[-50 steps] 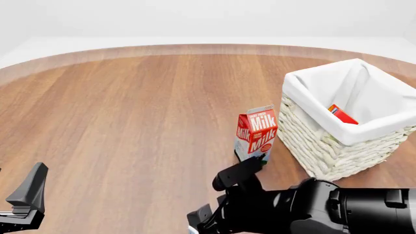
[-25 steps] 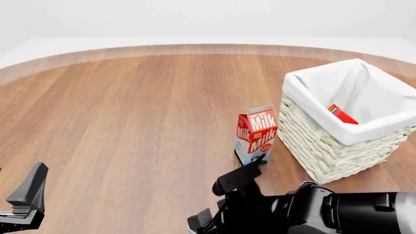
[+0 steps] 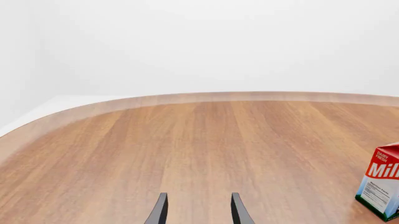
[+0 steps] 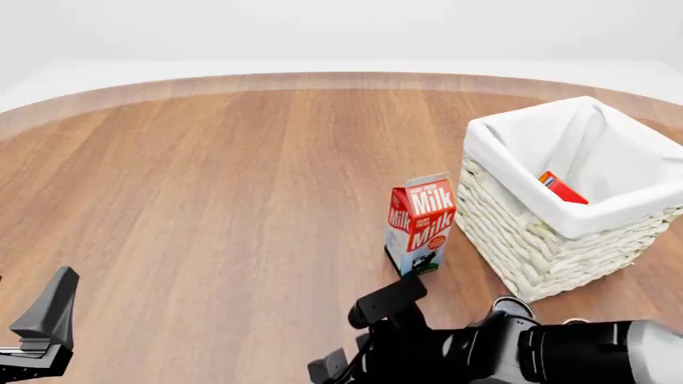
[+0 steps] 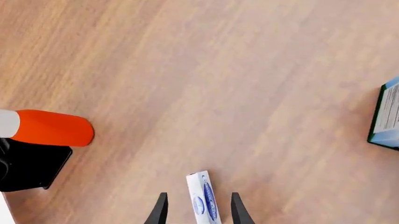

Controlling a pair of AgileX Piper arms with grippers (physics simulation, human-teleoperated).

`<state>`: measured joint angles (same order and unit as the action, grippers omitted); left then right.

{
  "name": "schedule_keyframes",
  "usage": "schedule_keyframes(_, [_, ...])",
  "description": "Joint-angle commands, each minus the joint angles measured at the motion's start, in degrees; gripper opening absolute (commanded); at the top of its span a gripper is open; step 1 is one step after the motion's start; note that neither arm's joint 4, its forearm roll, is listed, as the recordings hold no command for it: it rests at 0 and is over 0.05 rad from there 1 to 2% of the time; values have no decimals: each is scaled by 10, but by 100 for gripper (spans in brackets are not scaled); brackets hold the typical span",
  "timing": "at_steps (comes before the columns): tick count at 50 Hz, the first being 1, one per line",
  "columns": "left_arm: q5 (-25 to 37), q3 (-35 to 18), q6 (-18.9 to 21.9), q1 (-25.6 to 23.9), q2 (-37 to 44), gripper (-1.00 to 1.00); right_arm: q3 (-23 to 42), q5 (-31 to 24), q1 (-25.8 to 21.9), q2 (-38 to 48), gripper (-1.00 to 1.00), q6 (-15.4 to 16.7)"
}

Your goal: Pick up the cream cheese box and the butter, and put them in the basket.

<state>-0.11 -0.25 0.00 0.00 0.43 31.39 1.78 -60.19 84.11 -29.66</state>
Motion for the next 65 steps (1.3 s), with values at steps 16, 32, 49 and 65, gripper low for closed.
schedule_keyframes(16, [0, 0, 0, 0, 0, 100, -21, 41, -4, 21, 100, -11])
schedule_keyframes(32, [0, 0, 0, 0, 0, 100, -27, 59, -9, 31, 100, -16])
schedule_keyframes(49, [0, 0, 0, 0, 0, 100, -33, 78, -14, 45, 100, -21])
schedule_keyframes(65, [0, 0, 0, 0, 0, 100, -40, 98, -18, 59, 100, -28])
